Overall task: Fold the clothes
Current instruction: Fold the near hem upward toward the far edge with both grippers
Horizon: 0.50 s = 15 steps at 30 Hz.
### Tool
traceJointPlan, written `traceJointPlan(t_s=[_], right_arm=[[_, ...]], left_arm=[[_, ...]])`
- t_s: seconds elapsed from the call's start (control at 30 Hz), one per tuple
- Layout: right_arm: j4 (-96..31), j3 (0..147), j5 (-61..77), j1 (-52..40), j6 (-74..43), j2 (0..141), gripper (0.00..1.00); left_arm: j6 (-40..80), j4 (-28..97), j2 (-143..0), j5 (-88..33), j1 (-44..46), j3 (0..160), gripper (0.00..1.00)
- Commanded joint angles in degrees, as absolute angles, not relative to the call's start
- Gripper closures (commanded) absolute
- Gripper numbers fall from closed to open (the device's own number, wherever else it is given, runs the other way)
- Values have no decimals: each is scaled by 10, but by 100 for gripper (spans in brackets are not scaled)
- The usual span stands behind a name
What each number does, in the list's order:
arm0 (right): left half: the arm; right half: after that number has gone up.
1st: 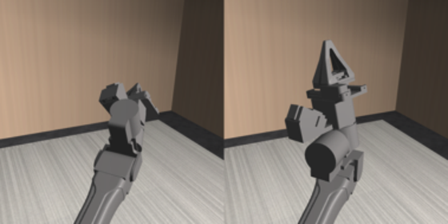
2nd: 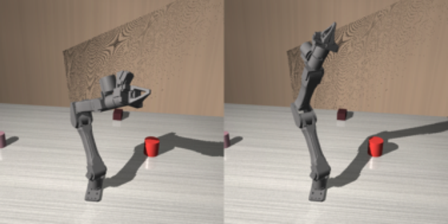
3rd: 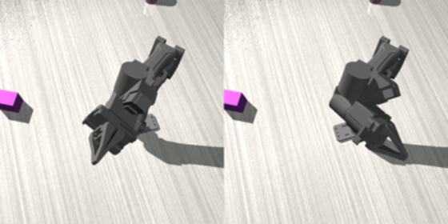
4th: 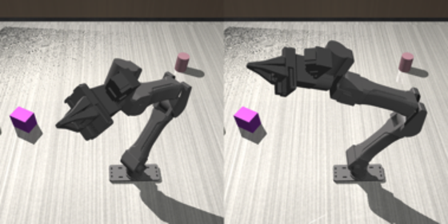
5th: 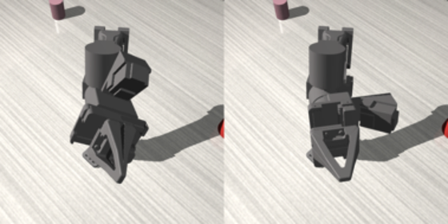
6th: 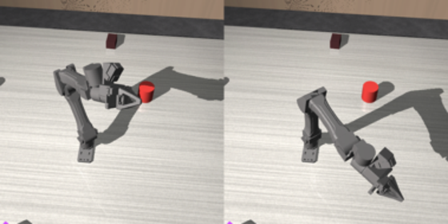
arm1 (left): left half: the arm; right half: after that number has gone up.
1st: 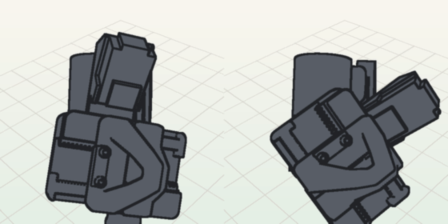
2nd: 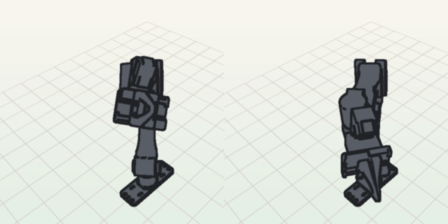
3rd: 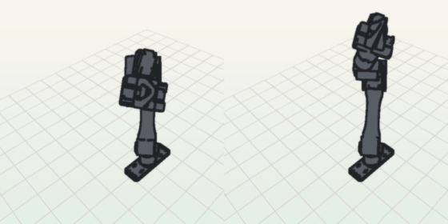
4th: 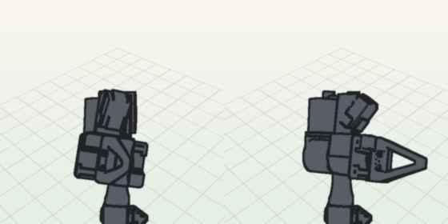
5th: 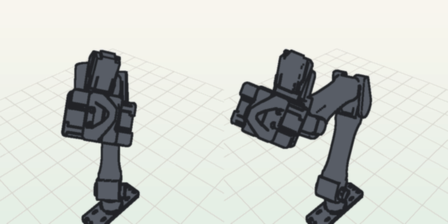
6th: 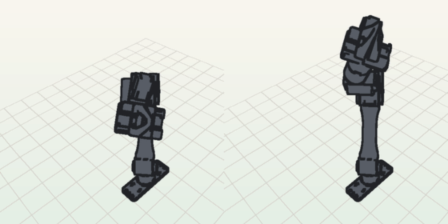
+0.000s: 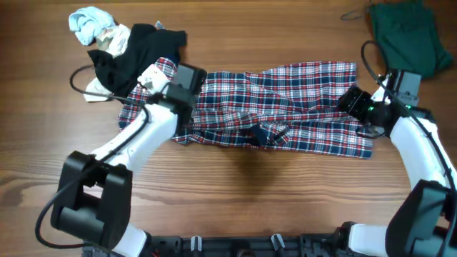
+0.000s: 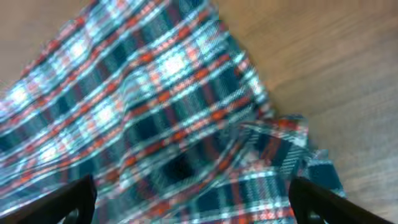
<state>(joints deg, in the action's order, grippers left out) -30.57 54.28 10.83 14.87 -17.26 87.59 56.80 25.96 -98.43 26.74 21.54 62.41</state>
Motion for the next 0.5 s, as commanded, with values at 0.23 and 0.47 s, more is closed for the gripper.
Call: traceJointPlan(t_s=[0.23,0.47], right_arm=[[-503,586,238,74,-60,751,84],[-427,576,180,-77,-120,886,96]], left_arm=[[482,518,-944,96,212,732,80],[482,556,-945,90,260,732,96]])
